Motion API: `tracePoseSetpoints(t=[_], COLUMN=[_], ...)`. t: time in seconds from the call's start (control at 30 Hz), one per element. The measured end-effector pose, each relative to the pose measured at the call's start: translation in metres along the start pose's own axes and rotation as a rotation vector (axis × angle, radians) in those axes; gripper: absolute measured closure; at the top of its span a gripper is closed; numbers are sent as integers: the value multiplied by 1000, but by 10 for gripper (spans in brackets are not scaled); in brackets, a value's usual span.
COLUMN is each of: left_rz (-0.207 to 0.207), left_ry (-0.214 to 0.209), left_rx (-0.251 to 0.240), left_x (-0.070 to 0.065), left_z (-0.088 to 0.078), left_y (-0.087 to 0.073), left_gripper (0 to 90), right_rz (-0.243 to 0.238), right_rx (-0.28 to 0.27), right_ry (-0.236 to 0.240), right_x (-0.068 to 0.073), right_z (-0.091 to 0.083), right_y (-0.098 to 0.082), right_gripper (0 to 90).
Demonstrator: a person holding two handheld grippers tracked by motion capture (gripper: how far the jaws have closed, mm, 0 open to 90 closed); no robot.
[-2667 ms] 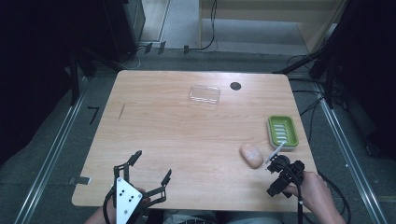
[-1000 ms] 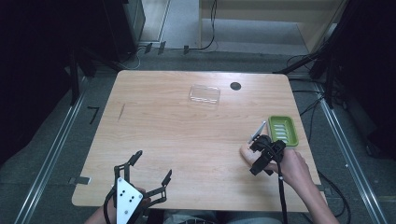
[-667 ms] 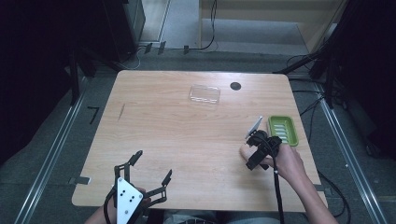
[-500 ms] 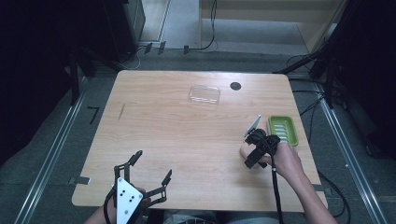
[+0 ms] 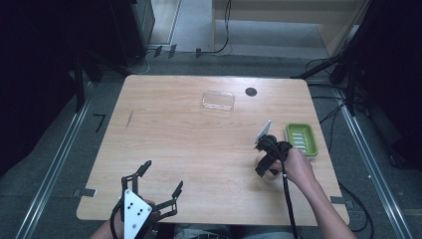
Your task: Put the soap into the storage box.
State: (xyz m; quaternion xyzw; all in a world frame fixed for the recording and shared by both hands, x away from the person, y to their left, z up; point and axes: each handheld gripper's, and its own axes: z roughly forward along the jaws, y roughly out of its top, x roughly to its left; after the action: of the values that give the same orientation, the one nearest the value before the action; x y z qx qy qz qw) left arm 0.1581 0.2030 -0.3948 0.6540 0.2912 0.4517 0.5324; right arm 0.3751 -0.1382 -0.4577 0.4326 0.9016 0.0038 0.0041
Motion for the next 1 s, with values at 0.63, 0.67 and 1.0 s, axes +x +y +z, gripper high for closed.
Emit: tracePoseSetpoints(t=[0.63,0.67,1.0], left_rz=[-1,-1,0], left_ry=[0,0,1], left_rx=[-2,-2,-3], left_x=[0,0,0], left_z=[0,0,0], left_y=[0,0,0], left_gripper=[99,99,99], right_rz=[20,24,26], right_rx=[15,14,17], right_ry=[-31,-35,-28], right_x=[0,0,-1], right_z=[8,8,9], right_y=[7,7,7], right_gripper=[202,213,293])
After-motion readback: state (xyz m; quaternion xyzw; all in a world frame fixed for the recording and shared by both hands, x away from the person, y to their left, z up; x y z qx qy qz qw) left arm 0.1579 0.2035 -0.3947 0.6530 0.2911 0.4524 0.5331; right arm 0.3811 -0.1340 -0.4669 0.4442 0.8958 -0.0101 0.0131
